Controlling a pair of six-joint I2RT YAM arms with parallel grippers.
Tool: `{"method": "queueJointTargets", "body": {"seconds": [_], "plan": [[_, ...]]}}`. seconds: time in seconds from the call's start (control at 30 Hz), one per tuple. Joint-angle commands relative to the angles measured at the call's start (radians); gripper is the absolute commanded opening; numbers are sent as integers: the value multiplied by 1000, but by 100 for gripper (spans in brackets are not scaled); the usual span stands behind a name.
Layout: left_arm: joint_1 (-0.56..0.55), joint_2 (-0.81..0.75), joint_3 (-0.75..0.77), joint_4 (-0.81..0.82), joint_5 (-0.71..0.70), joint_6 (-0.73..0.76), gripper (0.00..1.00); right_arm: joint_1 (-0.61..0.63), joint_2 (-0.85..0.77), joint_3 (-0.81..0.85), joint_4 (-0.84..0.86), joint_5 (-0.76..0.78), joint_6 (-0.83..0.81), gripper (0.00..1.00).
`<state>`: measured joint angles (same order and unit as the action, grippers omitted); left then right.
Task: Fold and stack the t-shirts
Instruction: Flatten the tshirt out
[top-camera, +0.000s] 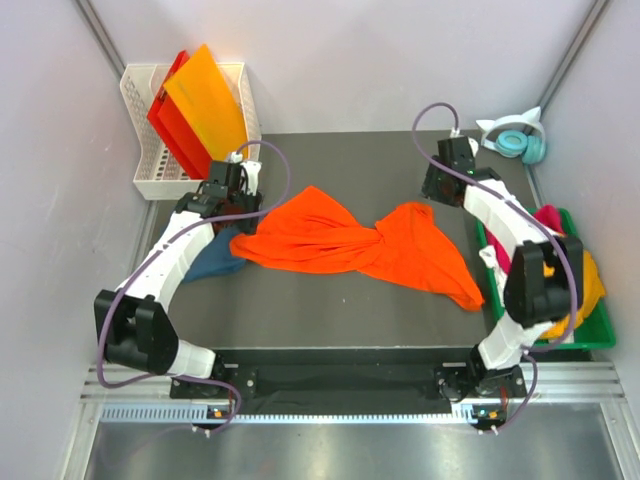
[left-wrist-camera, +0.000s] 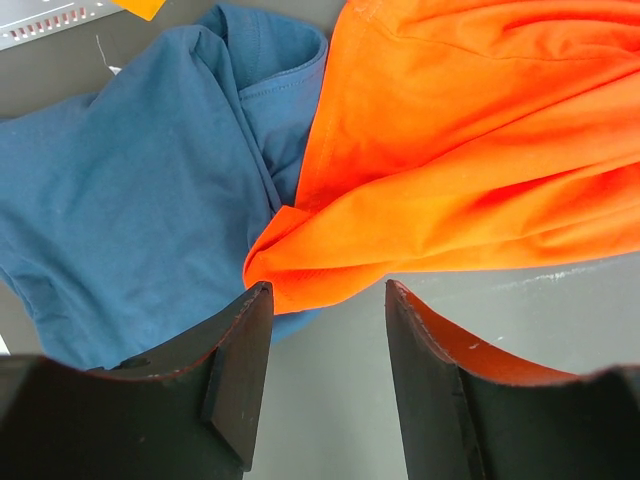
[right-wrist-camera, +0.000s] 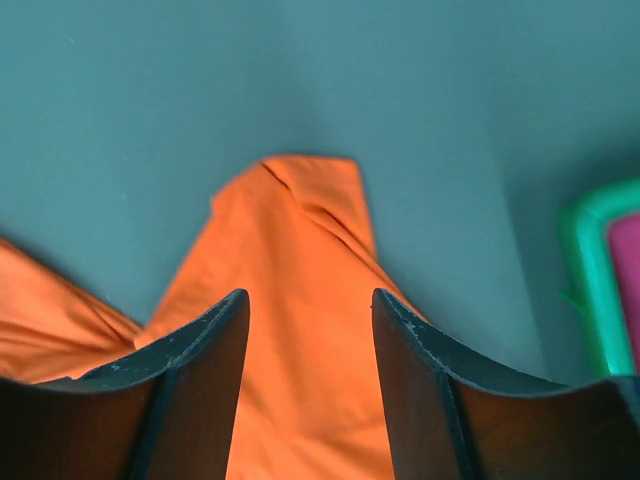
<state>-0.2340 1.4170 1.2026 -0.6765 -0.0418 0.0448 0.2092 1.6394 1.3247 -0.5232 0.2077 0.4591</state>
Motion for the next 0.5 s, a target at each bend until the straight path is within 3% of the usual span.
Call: {"method": "queueJointTargets", "body": {"seconds": [0.0, 0.13, 0.47], "plan": [[4, -44, 35, -11, -12, 15, 53, 47, 115, 137, 54, -27, -33, 51], [4, -55, 25, -17, -30, 20, 53, 97, 246, 215, 29, -5, -56, 47], [5, -67, -18, 2, -52, 17, 53, 102, 376, 291, 32, 33, -56, 44]]}}
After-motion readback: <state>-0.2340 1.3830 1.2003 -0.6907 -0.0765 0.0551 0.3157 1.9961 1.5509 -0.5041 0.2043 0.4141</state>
